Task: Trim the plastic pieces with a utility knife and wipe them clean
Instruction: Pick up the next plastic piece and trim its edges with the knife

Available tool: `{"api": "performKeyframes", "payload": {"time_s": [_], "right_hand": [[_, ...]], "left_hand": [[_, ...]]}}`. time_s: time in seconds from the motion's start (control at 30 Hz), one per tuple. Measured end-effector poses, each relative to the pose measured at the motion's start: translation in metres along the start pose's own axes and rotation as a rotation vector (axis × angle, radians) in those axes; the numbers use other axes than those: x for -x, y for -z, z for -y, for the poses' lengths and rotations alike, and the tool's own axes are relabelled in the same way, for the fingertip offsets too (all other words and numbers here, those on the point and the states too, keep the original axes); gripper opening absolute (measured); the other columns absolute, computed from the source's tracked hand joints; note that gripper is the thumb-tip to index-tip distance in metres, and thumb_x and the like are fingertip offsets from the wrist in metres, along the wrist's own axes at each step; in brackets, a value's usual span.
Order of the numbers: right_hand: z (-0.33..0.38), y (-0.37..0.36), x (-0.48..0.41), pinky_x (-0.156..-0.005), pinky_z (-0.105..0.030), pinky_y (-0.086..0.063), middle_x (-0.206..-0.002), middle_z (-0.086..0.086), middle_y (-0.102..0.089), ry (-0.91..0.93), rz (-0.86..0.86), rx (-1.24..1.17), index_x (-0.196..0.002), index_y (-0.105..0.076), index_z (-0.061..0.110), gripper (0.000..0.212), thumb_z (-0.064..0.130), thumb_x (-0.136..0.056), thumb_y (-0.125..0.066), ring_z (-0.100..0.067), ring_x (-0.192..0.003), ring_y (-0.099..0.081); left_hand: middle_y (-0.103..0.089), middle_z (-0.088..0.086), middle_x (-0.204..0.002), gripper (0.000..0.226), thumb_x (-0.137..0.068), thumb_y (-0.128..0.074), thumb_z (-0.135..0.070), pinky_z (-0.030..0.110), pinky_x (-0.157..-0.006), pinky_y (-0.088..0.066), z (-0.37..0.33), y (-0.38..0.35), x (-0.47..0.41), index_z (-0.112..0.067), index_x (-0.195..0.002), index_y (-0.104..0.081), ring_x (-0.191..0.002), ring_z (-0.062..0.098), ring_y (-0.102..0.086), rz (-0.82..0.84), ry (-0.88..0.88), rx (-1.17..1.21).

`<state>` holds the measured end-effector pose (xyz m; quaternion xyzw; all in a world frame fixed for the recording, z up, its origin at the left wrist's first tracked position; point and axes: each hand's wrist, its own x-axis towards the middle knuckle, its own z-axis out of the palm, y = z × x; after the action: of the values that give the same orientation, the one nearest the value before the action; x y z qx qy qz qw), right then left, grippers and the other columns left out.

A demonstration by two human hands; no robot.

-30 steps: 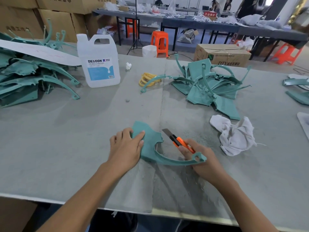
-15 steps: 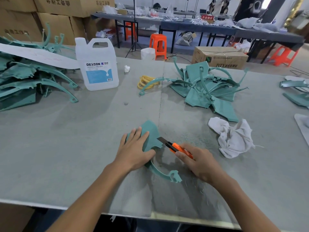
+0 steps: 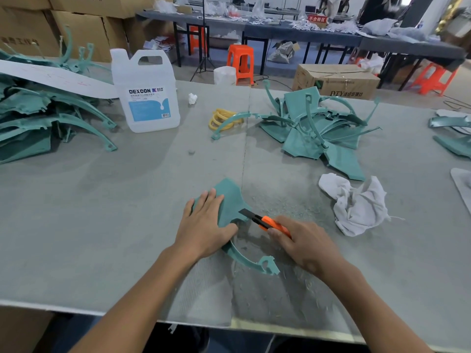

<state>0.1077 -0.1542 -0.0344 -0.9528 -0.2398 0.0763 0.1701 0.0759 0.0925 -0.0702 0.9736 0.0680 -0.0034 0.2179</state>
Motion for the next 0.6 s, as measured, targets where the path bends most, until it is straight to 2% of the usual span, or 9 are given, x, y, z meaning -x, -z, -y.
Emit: {"api": "performKeyframes", "payload": {"time_s": [0.2,0.47,0.6], "right_hand": [[-0.0002,0.0028,0.0037,-0.067,-0.034,-0.046,-0.082,0.007,-0.062,0.013,0.041,-0.004,-0.111,-0.054,0.036,0.023,0.054,-0.103,-0.043,-0.016,-0.074,-0.058],[0.0040,0.0030,0.0056,-0.073,-0.039,-0.051,-0.084,0.006,-0.063,0.008,0.031,0.036,-0.114,-0.053,0.033,0.028,0.055,-0.104,-0.039,-0.019,-0.077,-0.059],[0.0016,0.0001,0.0047,-0.065,-0.034,-0.048,-0.080,0.010,-0.061,-0.020,-0.053,-0.013,-0.114,-0.052,0.035,0.026,0.054,-0.104,-0.038,-0.013,-0.070,-0.058]], "left_hand": [[-0.001,-0.006,-0.169,0.099,-0.068,-0.024,-0.067,0.038,-0.125,0.006,-0.0006,0.0000,0.0020,-0.027,-0.159,-0.018,-0.153,0.007,0.007,-0.013,-0.003,0.004],[-0.001,-0.006,-0.169,0.097,-0.070,-0.025,-0.066,0.039,-0.125,0.006,-0.0007,0.0003,0.0026,-0.027,-0.159,-0.018,-0.153,0.007,0.007,-0.015,-0.007,0.001],[-0.001,-0.006,-0.169,0.097,-0.070,-0.024,-0.066,0.038,-0.125,0.007,-0.0018,0.0006,0.0020,-0.027,-0.159,-0.018,-0.153,0.007,0.007,-0.011,-0.008,0.002]]}}
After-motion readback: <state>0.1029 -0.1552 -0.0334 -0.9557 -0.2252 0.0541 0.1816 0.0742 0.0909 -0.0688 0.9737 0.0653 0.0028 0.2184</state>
